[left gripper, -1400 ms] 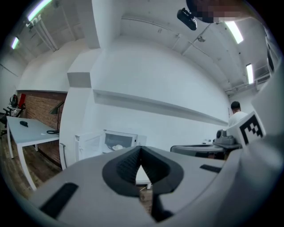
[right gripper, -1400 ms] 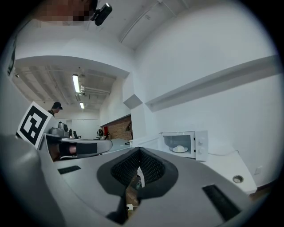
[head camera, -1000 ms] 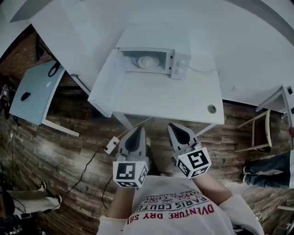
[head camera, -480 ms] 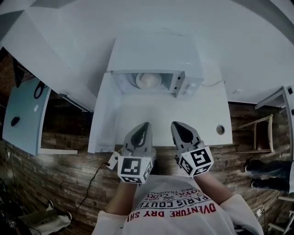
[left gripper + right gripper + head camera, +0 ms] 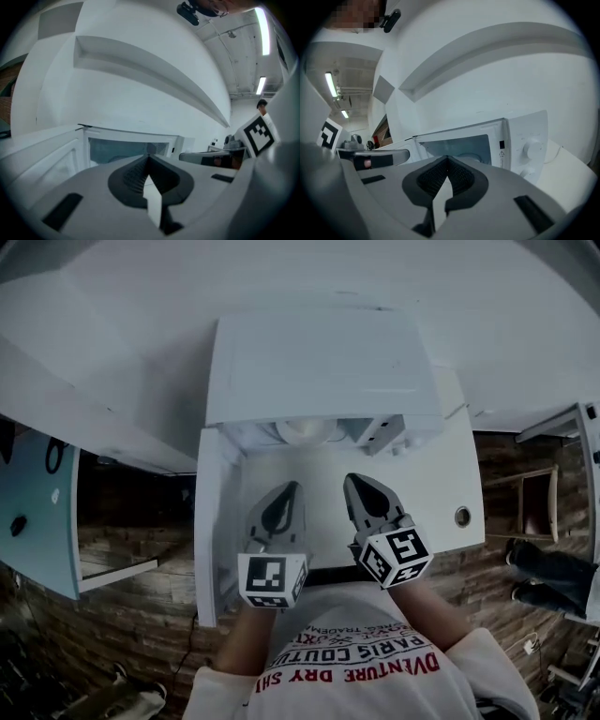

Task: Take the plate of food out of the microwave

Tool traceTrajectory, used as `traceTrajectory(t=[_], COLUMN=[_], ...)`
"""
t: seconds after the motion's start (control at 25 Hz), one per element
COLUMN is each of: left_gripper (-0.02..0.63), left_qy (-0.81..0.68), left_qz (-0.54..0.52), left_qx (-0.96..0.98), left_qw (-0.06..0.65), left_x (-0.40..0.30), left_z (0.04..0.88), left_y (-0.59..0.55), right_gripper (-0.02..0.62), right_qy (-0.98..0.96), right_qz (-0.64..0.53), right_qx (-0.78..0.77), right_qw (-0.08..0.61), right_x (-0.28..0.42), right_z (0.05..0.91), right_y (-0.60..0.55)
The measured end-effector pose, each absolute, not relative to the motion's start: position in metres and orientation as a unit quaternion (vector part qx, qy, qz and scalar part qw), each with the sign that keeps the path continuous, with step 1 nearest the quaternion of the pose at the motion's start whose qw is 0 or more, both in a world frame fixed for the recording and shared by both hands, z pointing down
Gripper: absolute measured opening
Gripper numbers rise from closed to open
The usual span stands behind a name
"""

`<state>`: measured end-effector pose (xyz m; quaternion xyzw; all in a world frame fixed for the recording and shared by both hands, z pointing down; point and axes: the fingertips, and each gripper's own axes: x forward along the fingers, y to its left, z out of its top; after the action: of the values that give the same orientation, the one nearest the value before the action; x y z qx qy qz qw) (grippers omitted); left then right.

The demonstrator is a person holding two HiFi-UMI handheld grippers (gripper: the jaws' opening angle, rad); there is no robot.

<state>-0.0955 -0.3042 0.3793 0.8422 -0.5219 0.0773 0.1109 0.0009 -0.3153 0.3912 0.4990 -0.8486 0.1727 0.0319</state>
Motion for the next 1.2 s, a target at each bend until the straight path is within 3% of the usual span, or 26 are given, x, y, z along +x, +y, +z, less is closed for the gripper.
traceTrajectory(t=[0.52, 0.84, 0.88, 0.92, 1.2], left_gripper=[0.005, 0.005, 0.005, 0.005, 0.005], left_qy=[-0.551, -0.576, -0.579, -0.581, -0.595], left_qz=[0.089, 0.118, 0.119, 0.12, 0.127], left_qx=[0.819, 0.795, 0.791, 0.788, 0.77], left_qw=[0.13, 0.153, 0.16, 0.165, 0.19], left_x=[-0.096, -0.116, -0.117, -0.118, -0.127], left_z=[0.435, 0.48, 0.485, 0.489, 0.505], left_y=[-0.35, -0.36, -0.359, -0.358, -0.352], right_gripper=[0.003, 0.006, 0.043, 0.159, 0.131], right_qy=[-0.791, -0.733, -0.728, -0.721, -0.657], right_qz=[0.347, 0.493, 0.509, 0.526, 0.597], right_qx=[0.505, 0.45, 0.436, 0.422, 0.415], right_qw=[-0.007, -0.132, -0.145, -0.159, -0.196], right_x=[0.013, -0.013, -0.017, -0.022, -0.025], right_z=[0.483, 0.525, 0.527, 0.528, 0.553], right_y=[-0.384, -0.41, -0.412, -0.413, -0.423])
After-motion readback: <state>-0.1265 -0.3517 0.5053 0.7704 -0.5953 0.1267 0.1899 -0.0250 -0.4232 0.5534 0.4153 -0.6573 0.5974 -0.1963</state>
